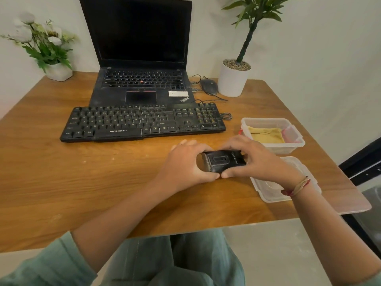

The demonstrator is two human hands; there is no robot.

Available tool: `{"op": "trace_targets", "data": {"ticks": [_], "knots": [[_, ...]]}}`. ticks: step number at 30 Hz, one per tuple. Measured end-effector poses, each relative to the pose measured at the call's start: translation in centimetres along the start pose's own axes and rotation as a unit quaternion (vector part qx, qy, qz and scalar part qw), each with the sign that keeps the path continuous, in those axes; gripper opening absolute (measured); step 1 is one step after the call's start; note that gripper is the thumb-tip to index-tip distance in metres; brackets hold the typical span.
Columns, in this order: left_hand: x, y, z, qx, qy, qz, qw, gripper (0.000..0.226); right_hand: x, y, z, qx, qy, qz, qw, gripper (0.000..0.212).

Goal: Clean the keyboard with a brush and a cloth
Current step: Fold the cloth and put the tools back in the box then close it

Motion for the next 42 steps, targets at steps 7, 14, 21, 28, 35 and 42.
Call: {"op": "trace_targets", "data": {"ticks": [7, 14, 21, 28, 35, 42], "knots": [[-3.6, 1.1, 3.1, -0.125, -0.019, 0.03, 0.992, 0.052, 0.0, 2.6, -0.5, -0.179, -0.131, 0.061, 0.973, 0.089], [-6.9, 0.4, 7.9, -0.131, -0.031, 0.003, 0.991, 0.058, -1.6, 6.6, -1.1, -0.283, -0.191, 0.0, 0.94, 0.081], [-8.1, -2.1, 12.4, -0.103, -0.034, -0.006, 0.994, 0.051, -5.6, 9.6, -2.3, -0.288, -0.225, 0.086, 0.927, 0.083], [-7.3, -5.1, 14.6, -0.05, 0.0, 0.017, 0.999, 0.047, -11.6, 9.5, -2.8, -0.288, -0.303, 0.156, 0.895, 0.038], [-6.6, -7.3, 15.8, 0.041, 0.042, 0.084, 0.995, 0.05, -13.3, 8.3, -1.5, -0.256, -0.315, 0.053, 0.913, 0.03], [-7.0, -8.0, 16.5, 0.088, 0.033, 0.142, 0.985, 0.039, -12.8, 8.3, -1.1, -0.28, -0.298, -0.016, 0.913, 0.033]]}}
Point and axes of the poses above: each hand's wrist, its own z-axis towards the middle knuckle, its own y-axis out of the back of the hand, x = y × z, the point moved 5 cm from there along z, towards the middle knuckle, and after that the axes turned 2 degrees about -z, right-handed, at the moved point
